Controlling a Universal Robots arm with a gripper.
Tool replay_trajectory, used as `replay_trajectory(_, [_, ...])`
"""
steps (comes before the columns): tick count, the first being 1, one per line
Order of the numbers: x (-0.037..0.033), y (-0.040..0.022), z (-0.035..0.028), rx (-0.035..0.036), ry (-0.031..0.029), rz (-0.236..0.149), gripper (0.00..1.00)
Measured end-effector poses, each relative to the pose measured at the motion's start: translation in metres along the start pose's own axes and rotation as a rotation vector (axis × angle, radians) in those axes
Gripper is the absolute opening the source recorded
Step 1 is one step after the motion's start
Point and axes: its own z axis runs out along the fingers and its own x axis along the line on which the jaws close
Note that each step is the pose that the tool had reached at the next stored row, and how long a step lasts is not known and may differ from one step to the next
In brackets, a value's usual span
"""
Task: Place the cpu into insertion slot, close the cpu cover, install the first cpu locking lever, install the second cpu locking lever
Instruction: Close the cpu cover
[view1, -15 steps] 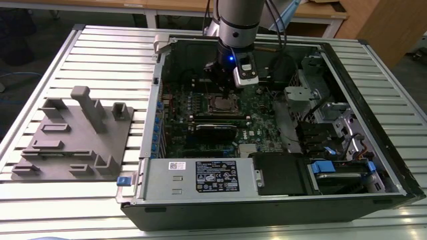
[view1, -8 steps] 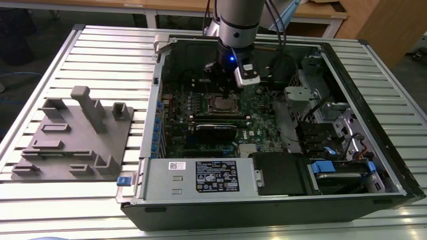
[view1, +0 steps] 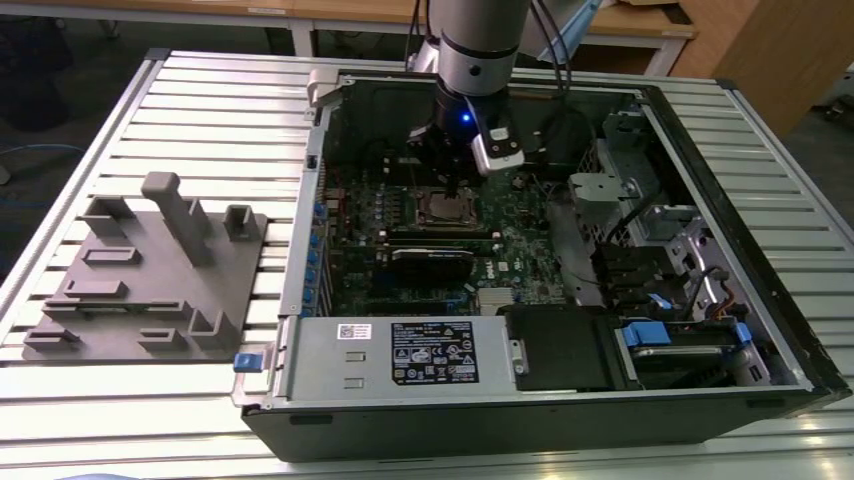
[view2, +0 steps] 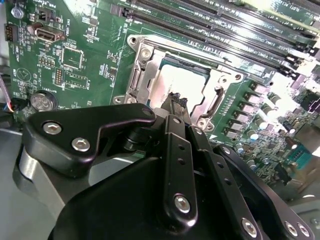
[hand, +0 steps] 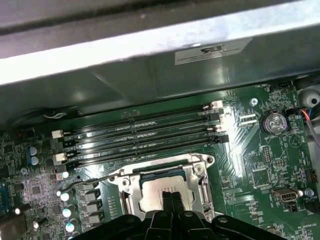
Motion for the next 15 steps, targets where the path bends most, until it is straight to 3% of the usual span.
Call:
replay_trajectory(5, [0.0,0.0,0.0001,0.0002,0.001,-0.03,0.1])
replay_trajectory(7, [0.0,0.0,0.0002,0.0005,0.0022,-0.069,0.1])
replay_trajectory(15, [0.0,0.0,0.0004,0.0008,0.0038,-0.116,0.1])
